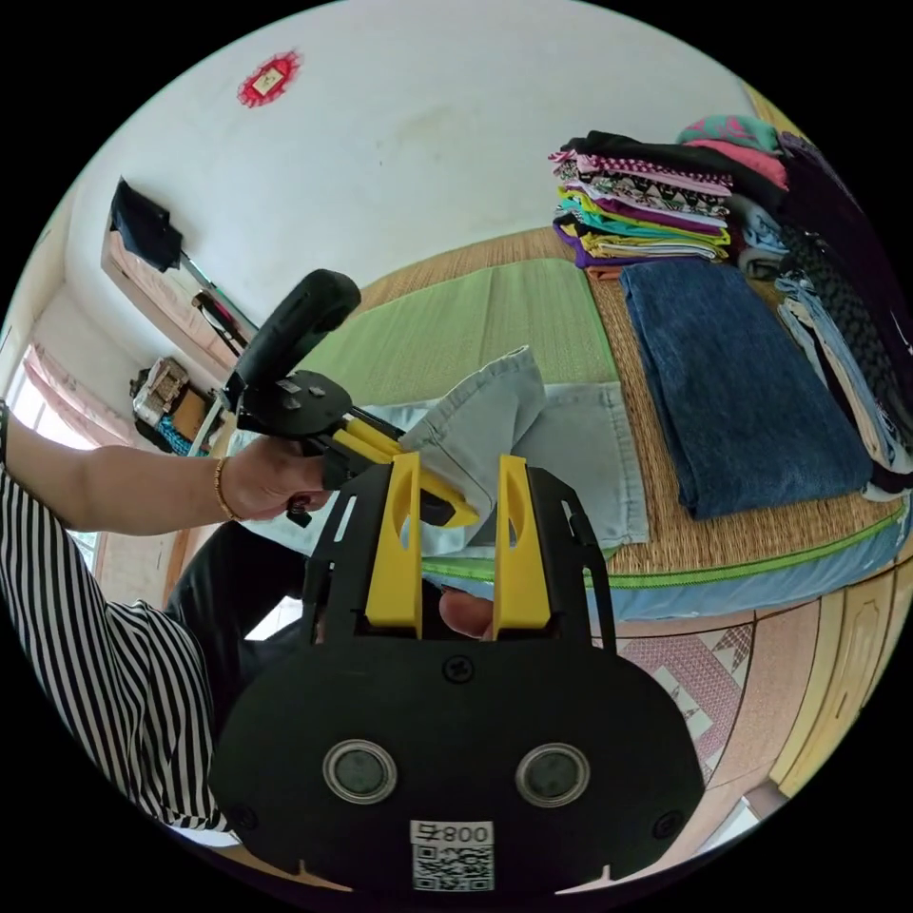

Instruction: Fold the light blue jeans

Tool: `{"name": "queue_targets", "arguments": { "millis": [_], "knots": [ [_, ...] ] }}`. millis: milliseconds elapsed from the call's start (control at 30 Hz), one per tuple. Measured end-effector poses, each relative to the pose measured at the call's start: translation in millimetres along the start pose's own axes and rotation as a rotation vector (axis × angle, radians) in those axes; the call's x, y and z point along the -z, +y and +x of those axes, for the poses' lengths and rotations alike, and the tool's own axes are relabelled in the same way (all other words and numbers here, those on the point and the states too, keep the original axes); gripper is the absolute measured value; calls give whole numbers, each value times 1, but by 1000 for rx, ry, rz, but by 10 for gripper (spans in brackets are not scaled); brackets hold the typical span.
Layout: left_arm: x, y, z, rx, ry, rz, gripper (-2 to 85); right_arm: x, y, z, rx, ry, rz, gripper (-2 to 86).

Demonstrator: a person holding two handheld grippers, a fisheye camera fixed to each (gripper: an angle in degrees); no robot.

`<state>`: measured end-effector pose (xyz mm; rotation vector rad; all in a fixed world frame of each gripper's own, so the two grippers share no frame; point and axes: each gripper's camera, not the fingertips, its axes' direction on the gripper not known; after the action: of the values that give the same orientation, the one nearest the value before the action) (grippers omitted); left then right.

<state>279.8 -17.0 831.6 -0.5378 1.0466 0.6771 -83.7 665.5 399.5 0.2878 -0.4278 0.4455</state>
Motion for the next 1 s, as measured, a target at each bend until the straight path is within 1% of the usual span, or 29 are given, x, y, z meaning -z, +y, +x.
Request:
{"name": "queue_targets", "arguments": {
  "millis": [200, 300, 367, 433, 533, 633, 800, 933, 1000],
  "knots": [
    [-18, -14, 24, -120, -69, -14, 22, -6, 27, 20, -90, -55, 25, 120],
    [-23, -16, 29, -145, -124, -15, 23, -13, 35, 24, -98, -15, 7, 122],
    [-22, -19, 20, -107, -184, 7, 25, -18, 38, 27, -101, 22, -10, 121],
    [-22, -27, 4, -36, -188, 15, 26, -23, 42, 35, -131, 50, -17, 117],
    [-21, -44, -23, 60, -176, 35, 30, -26, 49, 59, -234, -8, 14, 104],
    [-27, -65, -41, 108, -220, 9, 34, -26, 54, 75, -295, -19, 37, 83],
    [-52, -92, -48, 90, -271, -119, 33, -27, 59, 88, -339, 0, 32, 46],
    [-55, -99, -39, 47, -303, -136, 21, -28, 65, 96, -367, -1, 30, 24],
    [-49, -100, -35, 44, -310, -116, 12, -28, 69, 101, -378, -19, 33, 13]
  ]
}}
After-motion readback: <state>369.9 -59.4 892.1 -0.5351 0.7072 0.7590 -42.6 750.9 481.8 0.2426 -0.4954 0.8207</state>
